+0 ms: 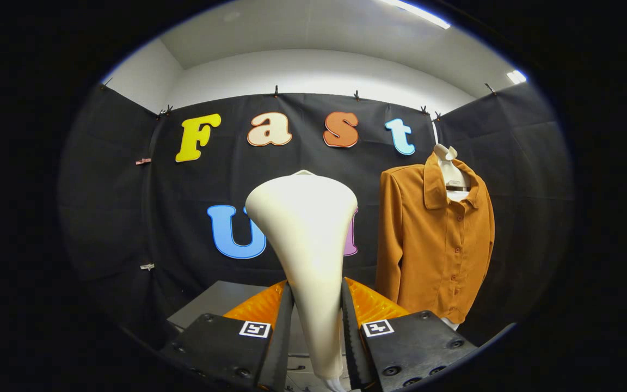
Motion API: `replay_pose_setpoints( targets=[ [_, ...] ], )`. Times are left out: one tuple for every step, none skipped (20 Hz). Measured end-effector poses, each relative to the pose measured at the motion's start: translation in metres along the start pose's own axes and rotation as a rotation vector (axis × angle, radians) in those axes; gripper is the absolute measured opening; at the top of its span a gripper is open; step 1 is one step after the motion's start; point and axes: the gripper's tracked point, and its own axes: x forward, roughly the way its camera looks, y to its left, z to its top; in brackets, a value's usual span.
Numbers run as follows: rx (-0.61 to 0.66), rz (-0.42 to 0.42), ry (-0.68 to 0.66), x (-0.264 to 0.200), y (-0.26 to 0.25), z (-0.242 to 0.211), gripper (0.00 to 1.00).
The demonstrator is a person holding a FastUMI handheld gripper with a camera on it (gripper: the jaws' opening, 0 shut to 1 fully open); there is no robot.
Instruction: Iron the clothes twice with a garment steamer, once on the left side and once on the right side.
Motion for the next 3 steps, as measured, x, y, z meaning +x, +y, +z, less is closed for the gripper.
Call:
replay_pose_setpoints(
  targets=[
    [0.0, -0.001, 0.002, 0.0009, 0.0001, -0.0006, 0.47],
    [0.0, -0.001, 0.003, 0.002, -0.0003, -0.0009, 0.47],
    [0.001, -0.001, 0.005, 0.0025, -0.0006, -0.0014, 0.47]
  ],
)
